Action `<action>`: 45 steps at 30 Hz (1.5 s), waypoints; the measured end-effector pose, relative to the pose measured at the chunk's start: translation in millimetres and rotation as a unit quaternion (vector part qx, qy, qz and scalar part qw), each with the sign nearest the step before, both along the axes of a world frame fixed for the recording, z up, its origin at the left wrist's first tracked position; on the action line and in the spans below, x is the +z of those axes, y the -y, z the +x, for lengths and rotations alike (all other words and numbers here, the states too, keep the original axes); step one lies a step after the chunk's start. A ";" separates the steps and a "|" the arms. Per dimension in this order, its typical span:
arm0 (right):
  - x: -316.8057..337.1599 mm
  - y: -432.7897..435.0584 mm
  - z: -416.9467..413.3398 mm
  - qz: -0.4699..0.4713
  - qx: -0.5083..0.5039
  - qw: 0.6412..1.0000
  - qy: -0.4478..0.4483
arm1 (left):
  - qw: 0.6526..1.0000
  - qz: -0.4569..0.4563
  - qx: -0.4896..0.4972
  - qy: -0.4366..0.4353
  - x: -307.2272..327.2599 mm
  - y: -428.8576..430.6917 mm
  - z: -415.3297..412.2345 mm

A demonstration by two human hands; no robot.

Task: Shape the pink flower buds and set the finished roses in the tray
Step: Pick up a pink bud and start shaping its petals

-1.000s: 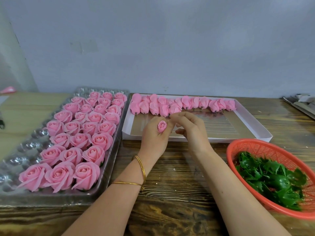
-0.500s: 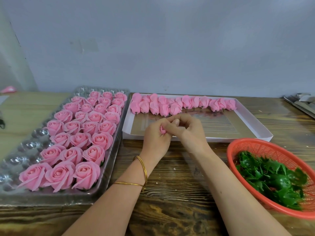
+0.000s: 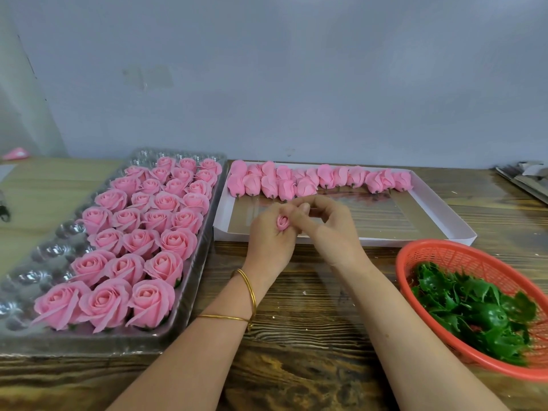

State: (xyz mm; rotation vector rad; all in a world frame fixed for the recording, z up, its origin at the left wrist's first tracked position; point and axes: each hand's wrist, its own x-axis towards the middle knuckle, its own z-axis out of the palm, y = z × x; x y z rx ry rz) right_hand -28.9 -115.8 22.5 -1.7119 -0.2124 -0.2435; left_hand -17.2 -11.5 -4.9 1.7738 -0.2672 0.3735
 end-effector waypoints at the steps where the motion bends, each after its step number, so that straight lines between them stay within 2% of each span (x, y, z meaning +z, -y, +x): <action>1: 0.0 -0.1 0.5 0.022 -0.001 1.000 -0.008 | 1.000 0.001 0.005 0.014 1.2 -0.3 0.9; 4: 1.7 0.9 2.2 0.079 0.003 0.996 -0.049 | 0.999 -0.004 0.044 0.029 3.7 -1.0 3.7; 6: 2.3 1.6 2.0 0.085 0.016 0.994 -0.063 | 0.997 -0.026 0.066 0.022 4.4 -1.7 3.8; 12: -0.2 -0.7 -1.2 0.000 0.086 0.995 -0.053 | 0.994 -0.107 0.012 -0.009 7.8 2.6 1.1; 18: -3.0 -2.6 -1.1 -0.013 0.086 0.996 -0.033 | 0.988 -0.152 -0.003 -0.030 9.1 4.3 -2.2; 23: -2.3 -2.3 -2.3 -0.005 0.104 0.994 -0.024 | 0.989 -0.148 -0.017 -0.019 10.3 1.9 -5.3; 29: -3.2 1.0 -4.5 0.043 0.166 0.983 -0.066 | 0.992 -0.123 -0.030 -0.017 12.2 1.0 -6.1; 33: -5.3 -0.7 -2.8 0.054 0.154 0.984 -0.070 | 0.991 -0.125 -0.037 -0.010 10.9 2.1 -5.3; 38: -7.1 -1.1 0.2 0.029 0.105 0.992 -0.063 | 0.986 -0.158 -0.007 -0.053 6.0 4.2 -0.7; 41: -7.4 -0.8 0.6 0.009 0.100 0.994 -0.047 | 0.983 -0.164 -0.022 -0.073 4.4 4.1 0.7; 45: -5.7 -1.2 -1.3 0.007 0.124 0.992 -0.035 | 0.984 -0.168 -0.047 -0.043 7.3 1.6 -1.7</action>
